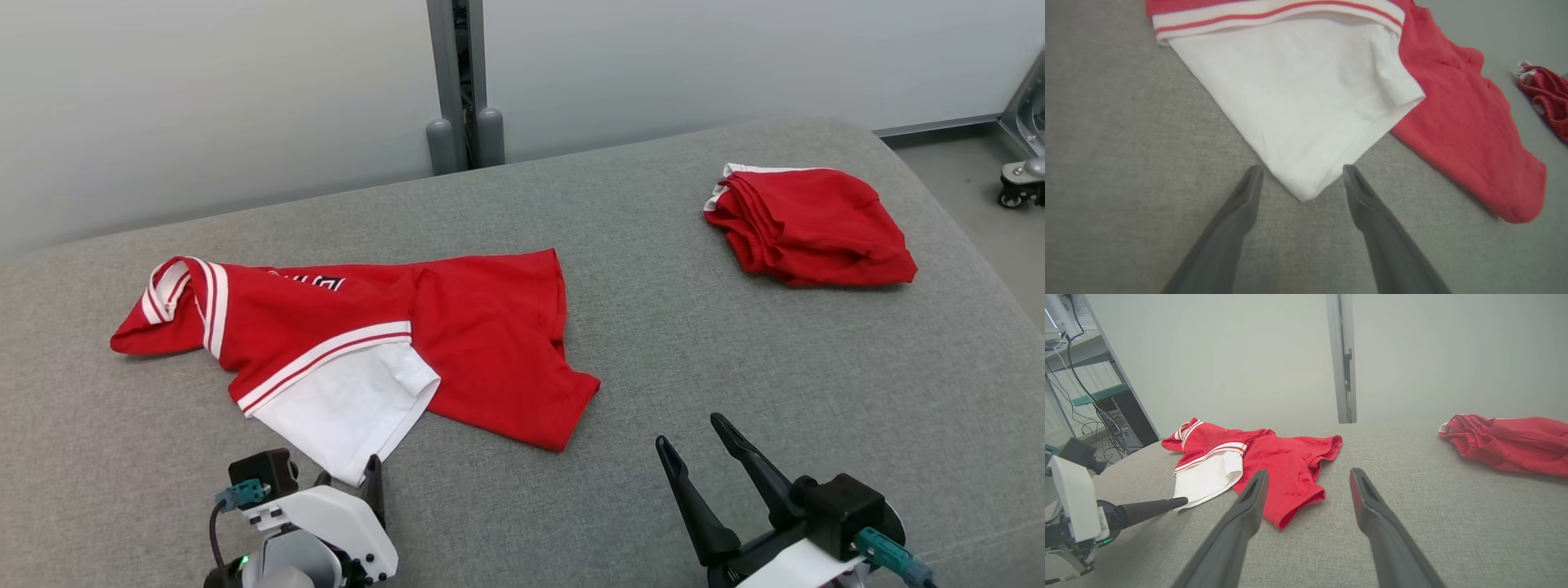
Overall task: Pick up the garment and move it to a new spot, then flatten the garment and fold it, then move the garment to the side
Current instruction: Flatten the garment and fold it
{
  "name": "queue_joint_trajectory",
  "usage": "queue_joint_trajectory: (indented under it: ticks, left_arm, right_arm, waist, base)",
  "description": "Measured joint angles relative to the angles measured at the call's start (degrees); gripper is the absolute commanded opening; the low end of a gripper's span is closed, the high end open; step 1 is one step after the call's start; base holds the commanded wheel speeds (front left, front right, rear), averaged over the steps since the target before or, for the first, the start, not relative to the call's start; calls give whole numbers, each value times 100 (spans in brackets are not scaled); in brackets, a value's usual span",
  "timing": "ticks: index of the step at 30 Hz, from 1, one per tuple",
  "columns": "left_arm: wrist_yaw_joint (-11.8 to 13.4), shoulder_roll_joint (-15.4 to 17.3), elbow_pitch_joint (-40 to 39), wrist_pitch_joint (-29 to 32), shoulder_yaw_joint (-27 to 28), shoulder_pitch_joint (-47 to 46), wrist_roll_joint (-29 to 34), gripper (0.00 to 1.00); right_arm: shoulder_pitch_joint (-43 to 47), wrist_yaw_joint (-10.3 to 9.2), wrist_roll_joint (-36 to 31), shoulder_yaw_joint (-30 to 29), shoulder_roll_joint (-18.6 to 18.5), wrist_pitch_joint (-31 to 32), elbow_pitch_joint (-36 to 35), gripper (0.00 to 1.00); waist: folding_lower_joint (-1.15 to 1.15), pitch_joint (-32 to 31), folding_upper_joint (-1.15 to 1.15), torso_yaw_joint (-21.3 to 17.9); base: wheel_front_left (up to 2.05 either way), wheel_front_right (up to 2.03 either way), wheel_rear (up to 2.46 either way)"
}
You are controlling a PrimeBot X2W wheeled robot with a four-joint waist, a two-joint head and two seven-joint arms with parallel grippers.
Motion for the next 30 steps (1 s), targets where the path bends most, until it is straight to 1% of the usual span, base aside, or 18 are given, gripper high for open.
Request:
queue_joint_trajectory:
  ticks: [1,2,3,5,11,13,17,23,30]
  left_arm:
    - [25,5,81,-101,-48,-43,87,62]
    - [27,13,159,-199,-80,-83,154,38]
    - [35,22,240,-297,-108,-118,200,0]
    - [34,53,388,-506,-175,-188,330,0]
    - [23,177,778,-822,-376,-322,604,0]
    - [26,260,845,-976,-427,-332,716,0]
    - [121,427,768,-1157,-466,-325,882,0]
    - [389,757,346,-1261,-382,-93,1126,0]
    - [914,1109,-489,-1284,-146,325,1460,0]
  right_arm:
    - [0,0,0,4,-3,0,-2,100]
    - [0,0,0,5,-8,0,-4,100]
    - [-1,0,1,8,-11,0,-5,100]
    - [-2,0,1,-2,-20,0,-8,100]
    - [-3,0,-2,-86,-38,0,-30,100]
    - [2,0,-11,-131,-34,0,-42,100]
    - [13,0,-20,-163,-10,0,-57,100]
    - [66,0,-36,-204,-3,0,-53,100]
    - [82,0,-54,-257,-32,0,-1,100]
  waist:
    - [0,7,0,-20]
    - [0,16,0,-37]
    - [0,24,0,-52]
    - [0,45,0,-68]
    - [0,82,0,-16]
    - [0,101,0,66]
    - [0,133,0,208]
    - [0,154,0,442]
    - [0,114,0,654]
  base:
    - [0,0,0]
    - [0,0,0]
    - [0,0,0]
    - [0,0,0]
    - [0,0,0]
    - [0,0,0]
    - [0,0,0]
    - [0,0,0]
    - [0,0,0]
